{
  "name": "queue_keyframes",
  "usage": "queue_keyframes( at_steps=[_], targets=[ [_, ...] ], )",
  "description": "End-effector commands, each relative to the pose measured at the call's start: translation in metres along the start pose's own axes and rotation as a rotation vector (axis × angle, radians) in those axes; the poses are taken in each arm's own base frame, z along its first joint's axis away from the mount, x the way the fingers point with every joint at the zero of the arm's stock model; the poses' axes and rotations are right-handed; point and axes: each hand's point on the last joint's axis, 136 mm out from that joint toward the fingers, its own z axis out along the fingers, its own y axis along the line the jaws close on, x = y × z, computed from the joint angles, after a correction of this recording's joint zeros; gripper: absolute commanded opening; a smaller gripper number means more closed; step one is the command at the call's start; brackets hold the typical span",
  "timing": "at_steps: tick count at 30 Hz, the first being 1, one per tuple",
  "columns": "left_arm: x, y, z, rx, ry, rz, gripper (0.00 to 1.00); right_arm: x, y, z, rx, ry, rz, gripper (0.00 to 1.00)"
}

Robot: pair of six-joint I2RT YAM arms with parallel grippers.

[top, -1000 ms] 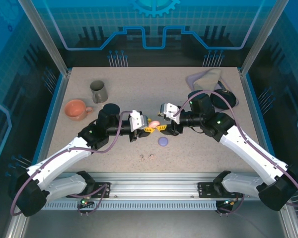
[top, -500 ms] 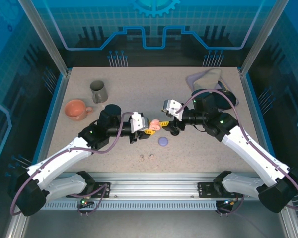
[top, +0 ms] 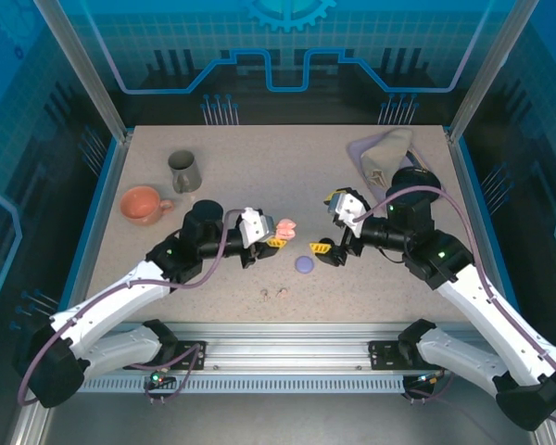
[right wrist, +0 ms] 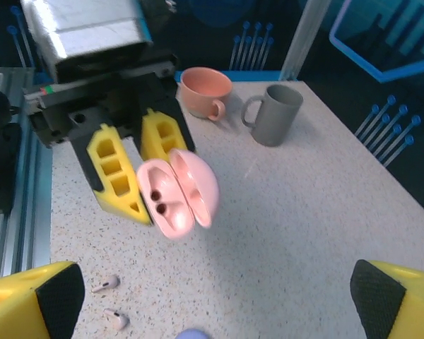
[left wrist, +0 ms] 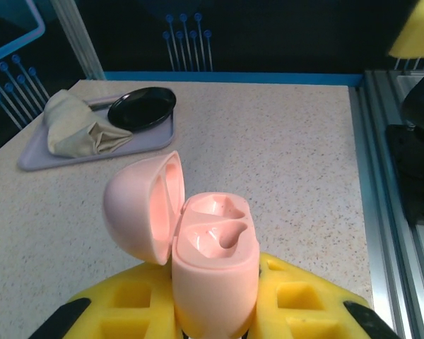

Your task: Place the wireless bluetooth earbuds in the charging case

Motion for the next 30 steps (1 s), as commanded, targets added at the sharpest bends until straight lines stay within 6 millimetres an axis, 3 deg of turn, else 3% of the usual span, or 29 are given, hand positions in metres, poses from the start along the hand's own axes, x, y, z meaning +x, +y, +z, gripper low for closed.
queue_keyframes(
  at_steps=[1, 7, 15, 20, 30],
  targets=[
    [-0.009, 0.009, -0.017, -0.083, -0.064, -0.012, 0.06, 0.033, -0.014, 0.004, 0.081, 0.112, 0.257, 1.00],
    [-0.006, 0.006, -0.044, -0.161, -0.063, -0.015, 0.05, 0.081, -0.004, 0.026, 0.049, 0.325, 0.642, 0.99],
    [-0.014, -0.002, -0.074, -0.209, -0.076, -0.051, 0.05, 0.136, 0.031, 0.052, 0.155, 0.622, 0.980, 0.76],
    [-0.023, -0.007, -0.087, -0.211, -0.085, -0.072, 0.05, 0.145, 0.059, 0.083, 0.180, 0.733, 1.053, 0.68],
    [-0.039, -0.028, -0.125, -0.204, -0.119, -0.087, 0.03, 0.158, 0.105, 0.155, 0.105, 0.928, 1.021, 0.51]
  ],
)
